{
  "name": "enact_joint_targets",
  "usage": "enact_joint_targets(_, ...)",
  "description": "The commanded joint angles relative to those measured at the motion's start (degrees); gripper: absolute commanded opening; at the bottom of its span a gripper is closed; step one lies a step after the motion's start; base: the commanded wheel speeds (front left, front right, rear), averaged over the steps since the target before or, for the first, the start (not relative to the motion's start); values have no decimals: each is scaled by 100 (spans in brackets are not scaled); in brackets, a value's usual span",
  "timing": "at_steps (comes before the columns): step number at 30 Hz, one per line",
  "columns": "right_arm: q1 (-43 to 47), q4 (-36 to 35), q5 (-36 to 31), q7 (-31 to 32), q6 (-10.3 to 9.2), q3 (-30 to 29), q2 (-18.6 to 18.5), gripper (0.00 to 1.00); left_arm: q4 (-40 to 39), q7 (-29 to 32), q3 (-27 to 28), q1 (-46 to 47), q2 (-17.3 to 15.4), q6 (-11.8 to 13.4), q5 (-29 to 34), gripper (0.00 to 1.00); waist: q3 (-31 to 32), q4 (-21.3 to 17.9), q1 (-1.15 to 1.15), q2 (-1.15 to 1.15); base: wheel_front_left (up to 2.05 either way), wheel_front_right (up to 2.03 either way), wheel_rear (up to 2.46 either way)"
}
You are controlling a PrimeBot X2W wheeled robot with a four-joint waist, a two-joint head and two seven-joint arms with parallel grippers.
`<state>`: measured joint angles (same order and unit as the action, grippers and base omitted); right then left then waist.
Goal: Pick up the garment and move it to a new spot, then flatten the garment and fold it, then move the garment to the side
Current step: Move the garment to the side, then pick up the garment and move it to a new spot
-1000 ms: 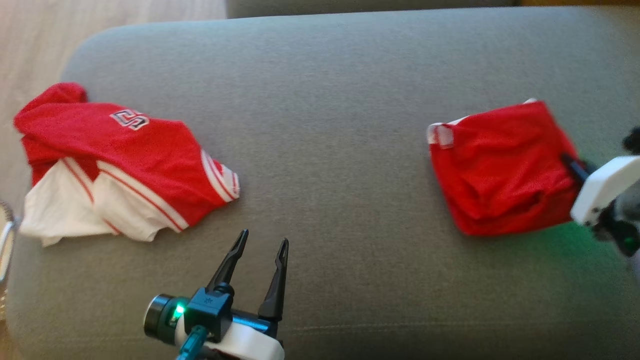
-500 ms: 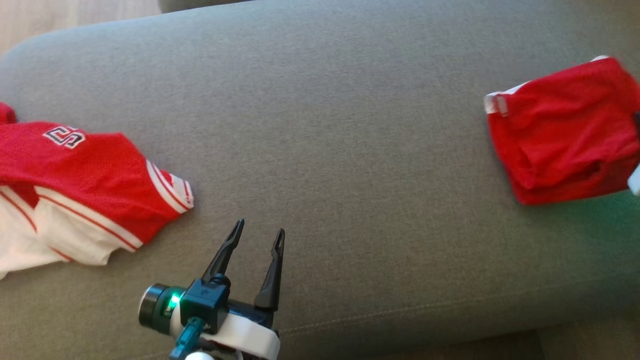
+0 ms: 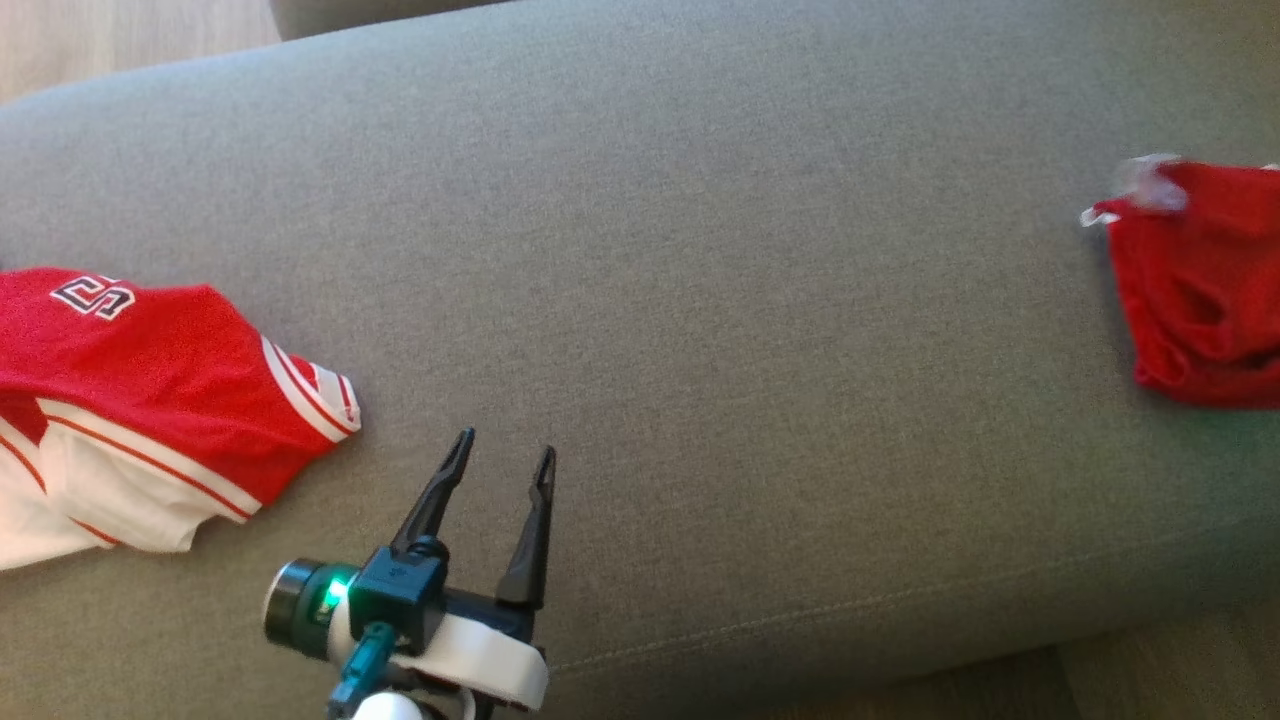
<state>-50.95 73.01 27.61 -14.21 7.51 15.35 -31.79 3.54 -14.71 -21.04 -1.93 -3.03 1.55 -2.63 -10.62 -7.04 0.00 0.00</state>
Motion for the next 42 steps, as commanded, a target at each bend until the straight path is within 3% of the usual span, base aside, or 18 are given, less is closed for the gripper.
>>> enact_joint_targets(1,-97,-188,-89,-71,-2,50,-63,100,-164,-29,216,159,11,34,-12,100,34,9,0,0,0,0,0)
enact_joint_targets(7,509,-1579,-848,-77,-2,-395,605,100,-231,-29,362,74,13,292,-362,100,316,78,0,0,0,0,0)
enact_joint_targets(17,2713,-4348,-1978,-78,-2,-1337,2265,100,-396,-29,430,-121,14,569,-810,100,879,425,0,0,0,0,0)
enact_joint_targets(21,3554,-5390,-2426,-78,-2,-1501,2706,100,-480,-29,449,-217,14,617,-871,100,1028,537,0,0,0,0,0)
enact_joint_targets(30,4953,-6659,-2499,-78,-2,-1798,2887,100,-604,-29,482,-455,15,638,-713,100,1294,670,0,0,0,0,0)
enact_joint_targets(42,5479,-6847,-2344,-78,-2,-1731,2890,100,-630,-29,761,-683,15,662,-611,100,1411,742,0,0,0,0,0)
